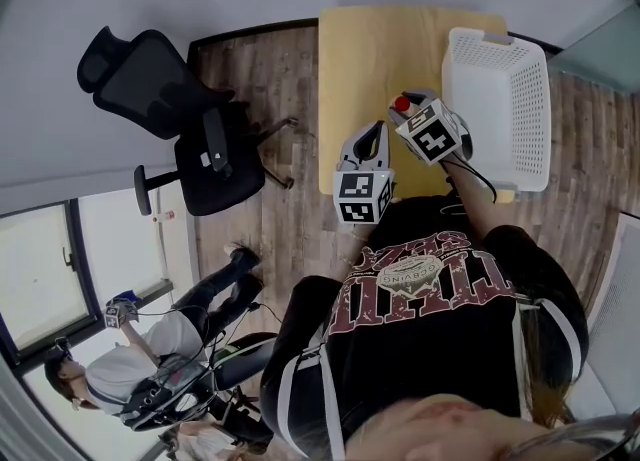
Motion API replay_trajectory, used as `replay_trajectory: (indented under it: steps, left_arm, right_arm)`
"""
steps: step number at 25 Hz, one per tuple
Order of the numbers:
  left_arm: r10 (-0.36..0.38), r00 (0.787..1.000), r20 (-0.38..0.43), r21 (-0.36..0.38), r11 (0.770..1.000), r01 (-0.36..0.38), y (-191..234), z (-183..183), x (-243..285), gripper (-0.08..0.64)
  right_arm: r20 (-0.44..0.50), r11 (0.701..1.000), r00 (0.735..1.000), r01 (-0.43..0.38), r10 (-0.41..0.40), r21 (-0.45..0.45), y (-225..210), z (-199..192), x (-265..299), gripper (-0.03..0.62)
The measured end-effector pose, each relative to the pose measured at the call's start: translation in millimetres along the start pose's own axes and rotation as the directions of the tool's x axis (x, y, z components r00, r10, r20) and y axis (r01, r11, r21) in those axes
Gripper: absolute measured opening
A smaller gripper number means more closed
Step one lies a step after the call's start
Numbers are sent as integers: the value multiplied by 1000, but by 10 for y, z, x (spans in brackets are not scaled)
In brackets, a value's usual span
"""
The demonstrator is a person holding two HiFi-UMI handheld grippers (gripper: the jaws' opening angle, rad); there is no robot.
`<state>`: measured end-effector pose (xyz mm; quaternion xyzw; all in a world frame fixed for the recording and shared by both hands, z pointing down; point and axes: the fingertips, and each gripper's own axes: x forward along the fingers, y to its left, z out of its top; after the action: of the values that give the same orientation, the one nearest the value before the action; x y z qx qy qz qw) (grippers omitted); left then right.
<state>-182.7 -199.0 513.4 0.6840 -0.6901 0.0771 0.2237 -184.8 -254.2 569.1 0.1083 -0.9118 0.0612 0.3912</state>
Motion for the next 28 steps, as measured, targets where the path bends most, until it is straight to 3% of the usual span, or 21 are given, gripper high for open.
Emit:
replay_trajectory:
  steps: [9, 17, 25, 28]
  left_arm:
    - [2, 1000, 15, 7, 1000, -2, 26, 89, -16, 48]
    - [-29, 999, 24, 0, 1000, 29, -30, 164, -1, 48]
    - [-67, 996, 56, 47, 997, 65, -160, 391, -7, 48]
    - [-84, 994, 68, 62, 995, 80, -211, 475, 2, 48]
  right_arm:
    - [73, 998, 997, -13, 8, 59, 4, 102, -183, 170]
    - [143, 997, 989, 27, -38, 79, -82, 183, -470, 169]
    - [280, 994, 959, 6, -38, 113, -122, 341, -838, 169]
    - [323, 991, 945, 17, -59, 129, -158, 391, -970, 138]
